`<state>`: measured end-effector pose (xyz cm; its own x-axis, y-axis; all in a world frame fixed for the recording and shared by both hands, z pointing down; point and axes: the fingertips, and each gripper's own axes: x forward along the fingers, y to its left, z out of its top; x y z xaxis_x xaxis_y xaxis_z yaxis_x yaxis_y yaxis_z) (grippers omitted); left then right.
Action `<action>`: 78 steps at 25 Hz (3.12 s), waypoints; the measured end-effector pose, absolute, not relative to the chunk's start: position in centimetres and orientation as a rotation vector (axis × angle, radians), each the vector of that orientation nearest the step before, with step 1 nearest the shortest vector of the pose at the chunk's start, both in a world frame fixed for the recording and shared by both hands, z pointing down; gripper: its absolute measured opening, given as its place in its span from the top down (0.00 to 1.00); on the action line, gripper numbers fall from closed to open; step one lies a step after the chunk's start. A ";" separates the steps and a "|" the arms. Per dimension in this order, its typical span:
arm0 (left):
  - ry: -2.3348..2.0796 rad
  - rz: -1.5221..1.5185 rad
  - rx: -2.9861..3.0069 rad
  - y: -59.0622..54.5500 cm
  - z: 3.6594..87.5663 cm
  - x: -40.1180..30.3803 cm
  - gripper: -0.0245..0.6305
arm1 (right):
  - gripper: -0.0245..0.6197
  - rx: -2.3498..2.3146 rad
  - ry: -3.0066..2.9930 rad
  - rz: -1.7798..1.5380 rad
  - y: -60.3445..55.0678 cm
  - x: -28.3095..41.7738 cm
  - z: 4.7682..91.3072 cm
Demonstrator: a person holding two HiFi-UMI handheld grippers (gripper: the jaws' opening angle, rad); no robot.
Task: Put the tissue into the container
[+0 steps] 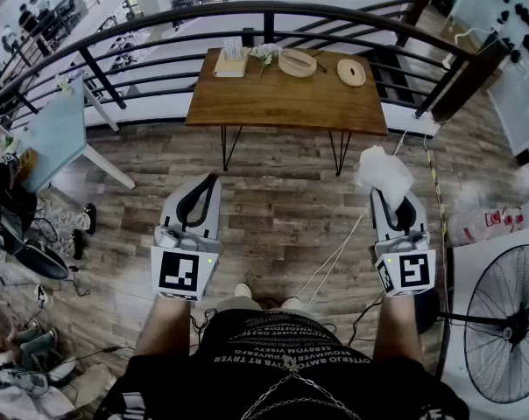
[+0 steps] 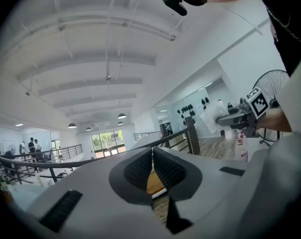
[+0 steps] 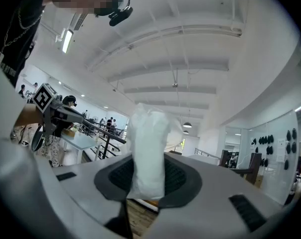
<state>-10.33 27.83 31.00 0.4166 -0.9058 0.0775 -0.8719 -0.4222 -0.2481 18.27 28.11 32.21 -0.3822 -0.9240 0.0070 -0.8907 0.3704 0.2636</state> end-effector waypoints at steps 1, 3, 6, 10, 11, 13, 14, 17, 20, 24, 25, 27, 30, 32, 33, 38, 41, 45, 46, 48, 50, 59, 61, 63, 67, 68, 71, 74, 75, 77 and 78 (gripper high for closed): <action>1.584 -0.300 -2.501 28.2 31.1 -10.7 0.92 | 0.78 1.640 -2.476 -0.308 28.5 17.8 32.3; 1.581 -0.297 -2.507 28.9 31.2 -11.6 0.92 | 0.77 1.632 -2.494 -0.266 29.1 16.7 32.5; 1.571 -0.294 -2.497 29.6 31.1 -13.8 0.92 | 0.77 1.657 -2.514 -0.223 29.8 15.0 32.4; 1.608 -0.319 -2.498 29.8 32.5 -18.9 0.92 | 0.77 1.699 -2.510 -0.216 30.6 11.9 32.2; 1.614 -0.312 -2.499 29.9 32.8 -20.0 0.92 | 0.77 1.714 -2.511 -0.219 30.9 11.2 32.1; 1.616 -0.302 -2.498 29.7 33.0 -21.9 0.92 | 0.77 1.754 -2.499 -0.229 31.4 10.2 31.9; 1.613 -0.293 -2.501 29.5 33.0 -22.6 0.92 | 0.77 1.773 -2.489 -0.232 31.4 9.7 31.8; 1.608 -0.273 -2.517 28.7 33.3 -24.4 0.92 | 0.77 1.809 -2.456 -0.218 31.2 8.6 31.5; 1.599 -0.247 -2.533 27.7 33.4 -25.2 0.92 | 0.77 1.836 -2.429 -0.189 30.8 8.5 31.4; 1.553 -0.240 -2.550 26.1 33.8 -25.1 0.92 | 0.77 1.851 -2.432 -0.203 29.5 8.4 31.3; 1.549 -0.240 -2.552 25.5 33.9 -25.1 0.92 | 0.77 1.851 -2.437 -0.197 29.0 8.4 31.4; 1.551 -0.230 -2.561 24.5 34.1 -25.1 0.92 | 0.77 1.843 -2.448 -0.188 27.8 8.2 31.8; 1.573 -0.234 -2.564 22.9 34.5 -25.2 0.92 | 0.77 1.815 -2.468 -0.185 26.2 7.9 32.3; 1.587 -0.251 -2.571 21.8 35.0 -24.7 0.92 | 0.77 1.805 -2.483 -0.182 25.2 8.3 32.7; 1.588 -0.258 -2.571 21.1 35.1 -24.2 0.92 | 0.77 1.808 -2.489 -0.184 24.7 8.8 32.8; 1.583 -0.239 -2.551 17.0 34.8 -21.4 0.92 | 0.77 1.836 -2.491 -0.208 20.9 11.9 33.2; 1.575 -0.235 -2.563 14.4 34.8 -19.9 0.92 | 0.77 1.827 -2.493 -0.204 18.2 13.1 33.4; 1.556 -0.241 -2.590 11.2 34.9 -17.0 0.92 | 0.77 1.794 -2.515 -0.190 14.6 14.4 33.3; 1.554 -0.243 -2.592 10.4 35.0 -16.2 0.92 | 0.77 1.782 -2.519 -0.192 13.8 14.8 33.3; 1.557 -0.240 -2.597 8.9 35.0 -14.8 0.92 | 0.77 1.767 -2.524 -0.205 12.2 15.6 33.2; 1.560 -0.234 -2.600 7.6 35.0 -13.6 0.92 | 0.77 1.760 -2.530 -0.218 10.7 16.7 32.9; 1.605 -0.209 -2.562 3.1 33.5 -9.0 0.92 | 0.77 1.691 -2.584 -0.250 5.4 21.3 32.0; 1.626 -0.213 -2.546 2.5 33.3 -8.4 0.92 | 0.77 1.674 -2.591 -0.249 4.7 22.4 32.3; 1.643 -0.224 -2.534 2.1 33.4 -7.8 0.92 | 0.77 1.666 -2.596 -0.245 4.1 23.4 32.5; 1.648 -0.237 -2.536 2.1 33.6 -6.5 0.92 | 0.77 1.657 -2.609 -0.222 3.4 24.7 33.0; 1.649 -0.235 -2.537 2.1 33.6 -6.4 0.92 | 0.77 1.654 -2.613 -0.221 3.3 24.9 33.0; 1.658 -0.224 -2.533 1.9 33.4 -6.3 0.92 | 0.77 1.649 -2.626 -0.229 2.8 25.0 32.9; 1.657 -0.231 -2.533 1.7 33.5 -5.9 0.92 | 0.77 1.639 -2.639 -0.230 2.3 25.0 32.8; 1.656 -0.234 -2.531 1.6 33.4 -5.7 0.92 | 0.77 1.638 -2.643 -0.229 2.1 25.1 32.7; 1.647 -0.232 -2.527 1.1 33.1 -5.3 0.92 | 0.77 1.633 -2.652 -0.228 1.8 25.2 32.6; 1.642 -0.226 -2.526 0.8 32.9 -5.2 0.92 | 0.77 1.624 -2.656 -0.229 1.6 25.0 32.6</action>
